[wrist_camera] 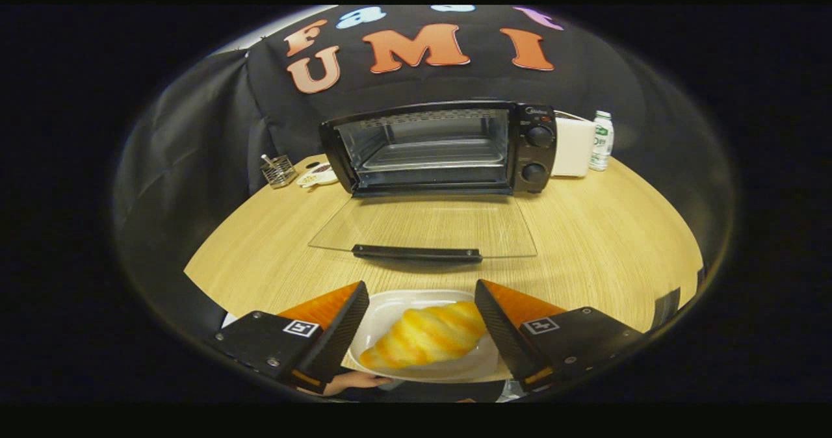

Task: Open the toaster oven, put the food inside, and close the toaster oven door.

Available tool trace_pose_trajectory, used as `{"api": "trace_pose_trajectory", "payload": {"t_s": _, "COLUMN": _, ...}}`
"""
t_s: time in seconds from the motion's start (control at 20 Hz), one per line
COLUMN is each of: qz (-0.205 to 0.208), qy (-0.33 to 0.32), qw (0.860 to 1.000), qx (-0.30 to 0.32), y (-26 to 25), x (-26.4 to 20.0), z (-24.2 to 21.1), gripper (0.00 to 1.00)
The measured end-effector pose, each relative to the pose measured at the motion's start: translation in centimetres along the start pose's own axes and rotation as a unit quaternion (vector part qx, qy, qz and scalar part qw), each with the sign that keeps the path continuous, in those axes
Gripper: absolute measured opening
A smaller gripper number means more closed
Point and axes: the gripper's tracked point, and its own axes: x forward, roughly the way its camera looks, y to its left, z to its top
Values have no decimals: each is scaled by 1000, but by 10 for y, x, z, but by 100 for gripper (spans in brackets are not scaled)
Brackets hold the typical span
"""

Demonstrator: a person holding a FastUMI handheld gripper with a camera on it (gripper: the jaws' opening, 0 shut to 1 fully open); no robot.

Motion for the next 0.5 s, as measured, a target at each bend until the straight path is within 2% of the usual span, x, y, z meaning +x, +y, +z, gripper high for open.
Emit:
{"api": "trace_pose_trajectory", "payload": {"t_s": 0.2, "qz": -41, "qy": 5, "qw": 998, "qx": 39, "y": 0, "x": -18, "z": -29, "gripper": 98}}
{"api": "trace_pose_trajectory", "payload": {"t_s": 0.5, "qz": -101, "qy": 18, "qw": 994, "qx": 45, "y": 8, "x": -14, "z": -68, "gripper": 98}}
